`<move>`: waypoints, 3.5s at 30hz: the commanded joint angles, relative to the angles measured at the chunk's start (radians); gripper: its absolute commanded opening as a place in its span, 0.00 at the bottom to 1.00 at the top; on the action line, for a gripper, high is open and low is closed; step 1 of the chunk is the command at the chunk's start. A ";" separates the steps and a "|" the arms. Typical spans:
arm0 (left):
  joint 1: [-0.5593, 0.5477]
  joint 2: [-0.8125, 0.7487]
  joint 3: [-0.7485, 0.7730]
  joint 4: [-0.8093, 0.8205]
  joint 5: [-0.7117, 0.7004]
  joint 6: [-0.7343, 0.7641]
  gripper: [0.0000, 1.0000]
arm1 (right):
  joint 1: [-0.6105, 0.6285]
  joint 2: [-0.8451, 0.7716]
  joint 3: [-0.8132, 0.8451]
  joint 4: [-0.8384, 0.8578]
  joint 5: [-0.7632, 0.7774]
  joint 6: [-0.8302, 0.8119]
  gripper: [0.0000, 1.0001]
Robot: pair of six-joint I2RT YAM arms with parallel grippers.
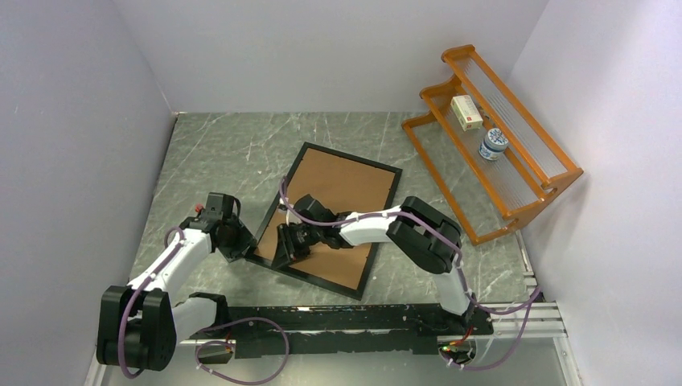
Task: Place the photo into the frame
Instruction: Install the photo frame at the center of the board.
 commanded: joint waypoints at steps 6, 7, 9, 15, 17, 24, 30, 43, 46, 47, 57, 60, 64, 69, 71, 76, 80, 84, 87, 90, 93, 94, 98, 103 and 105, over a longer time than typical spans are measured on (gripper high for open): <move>-0.004 -0.008 -0.031 -0.022 -0.001 -0.031 0.45 | -0.049 0.036 0.018 -0.045 -0.002 -0.029 0.22; -0.004 -0.007 -0.030 -0.023 -0.029 -0.033 0.45 | -0.052 0.041 0.016 -0.049 -0.014 -0.035 0.21; -0.004 -0.003 -0.027 -0.023 -0.032 -0.032 0.44 | -0.056 0.052 0.016 -0.066 -0.022 -0.046 0.19; -0.004 0.007 -0.028 -0.022 -0.034 -0.033 0.44 | -0.085 0.086 0.020 -0.106 -0.017 -0.076 0.18; -0.004 0.007 -0.028 -0.023 -0.035 -0.032 0.44 | -0.096 0.098 0.027 -0.123 -0.017 -0.095 0.17; -0.004 0.043 -0.020 -0.022 -0.035 -0.017 0.43 | -0.146 0.145 0.059 -0.204 -0.064 -0.223 0.17; -0.004 0.057 -0.014 -0.026 -0.044 -0.016 0.43 | -0.172 0.164 0.072 -0.263 -0.016 -0.264 0.22; -0.002 0.066 0.000 -0.040 -0.064 -0.019 0.43 | -0.203 0.177 0.086 -0.322 0.108 -0.306 0.32; -0.002 0.067 0.000 -0.040 -0.065 -0.020 0.43 | -0.219 0.185 0.081 -0.323 0.107 -0.309 0.32; -0.002 0.067 0.000 -0.042 -0.065 -0.020 0.43 | -0.222 0.184 0.077 -0.323 0.112 -0.313 0.32; -0.002 0.066 -0.002 -0.040 -0.064 -0.021 0.43 | -0.254 0.199 0.059 -0.299 0.093 -0.308 0.31; -0.002 0.060 -0.003 -0.040 -0.060 -0.018 0.43 | -0.263 0.208 0.060 -0.298 0.085 -0.316 0.31; -0.002 0.050 -0.002 -0.034 -0.049 -0.007 0.43 | -0.261 0.182 0.051 -0.293 0.090 -0.329 0.30; -0.002 0.008 0.024 -0.035 -0.024 0.031 0.47 | -0.261 0.047 0.016 -0.276 0.114 -0.327 0.31; -0.002 -0.037 0.038 -0.036 -0.012 0.046 0.51 | -0.262 -0.029 -0.019 -0.248 0.106 -0.321 0.33; -0.002 -0.126 0.043 -0.014 0.071 0.059 0.69 | -0.261 -0.185 -0.096 -0.190 0.038 -0.312 0.42; -0.002 -0.134 0.025 0.019 0.145 0.070 0.78 | -0.256 -0.243 -0.159 -0.181 -0.063 -0.338 0.44; -0.002 -0.088 -0.012 0.074 0.200 0.066 0.78 | -0.238 -0.280 -0.222 -0.191 -0.144 -0.384 0.40; -0.002 -0.041 -0.039 0.124 0.231 0.062 0.75 | -0.229 -0.291 -0.268 -0.187 -0.202 -0.397 0.34; -0.002 -0.003 -0.059 0.166 0.253 0.059 0.68 | -0.224 -0.294 -0.300 -0.174 -0.233 -0.392 0.27; -0.002 0.016 -0.064 0.170 0.234 0.064 0.64 | -0.223 -0.283 -0.314 -0.179 -0.228 -0.394 0.25; -0.002 0.016 -0.065 0.164 0.224 0.066 0.63 | -0.224 -0.276 -0.315 -0.185 -0.221 -0.394 0.25; -0.002 0.008 -0.066 0.141 0.187 0.069 0.55 | -0.225 -0.261 -0.315 -0.199 -0.198 -0.397 0.24; -0.002 0.026 -0.069 0.125 0.150 0.065 0.47 | -0.236 -0.271 -0.318 -0.195 -0.167 -0.389 0.22; -0.002 0.038 -0.072 0.128 0.146 0.064 0.44 | -0.238 -0.301 -0.323 -0.176 -0.164 -0.381 0.22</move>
